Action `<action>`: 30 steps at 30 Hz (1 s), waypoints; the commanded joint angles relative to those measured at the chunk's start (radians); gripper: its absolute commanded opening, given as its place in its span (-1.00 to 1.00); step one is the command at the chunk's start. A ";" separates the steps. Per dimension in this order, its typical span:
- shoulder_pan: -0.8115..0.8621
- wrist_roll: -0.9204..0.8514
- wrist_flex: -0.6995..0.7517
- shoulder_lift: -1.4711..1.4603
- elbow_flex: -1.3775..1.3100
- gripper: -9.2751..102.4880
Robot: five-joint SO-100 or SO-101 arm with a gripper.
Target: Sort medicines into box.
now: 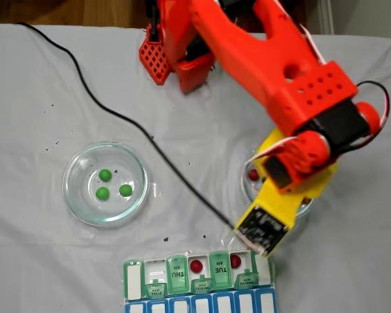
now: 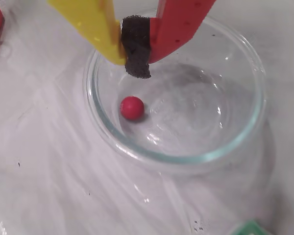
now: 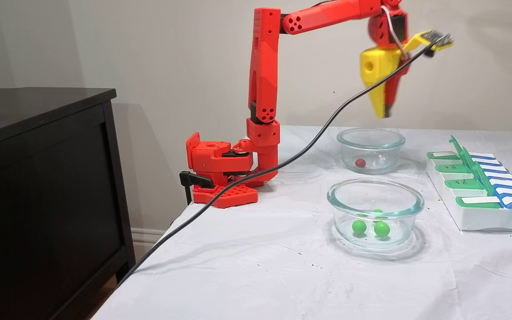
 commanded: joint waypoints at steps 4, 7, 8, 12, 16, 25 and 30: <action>-0.031 0.041 -0.069 0.063 0.058 -0.84; -0.026 0.026 -0.095 0.044 0.089 -0.82; -0.026 0.021 -0.097 0.043 0.100 -0.76; -0.011 -0.009 -0.094 0.026 0.150 -0.60; 0.005 -0.037 -0.114 0.011 0.176 -0.55; 0.026 -0.094 -0.210 -0.037 0.221 -0.50; 0.025 -0.146 -0.227 -0.080 0.239 -0.49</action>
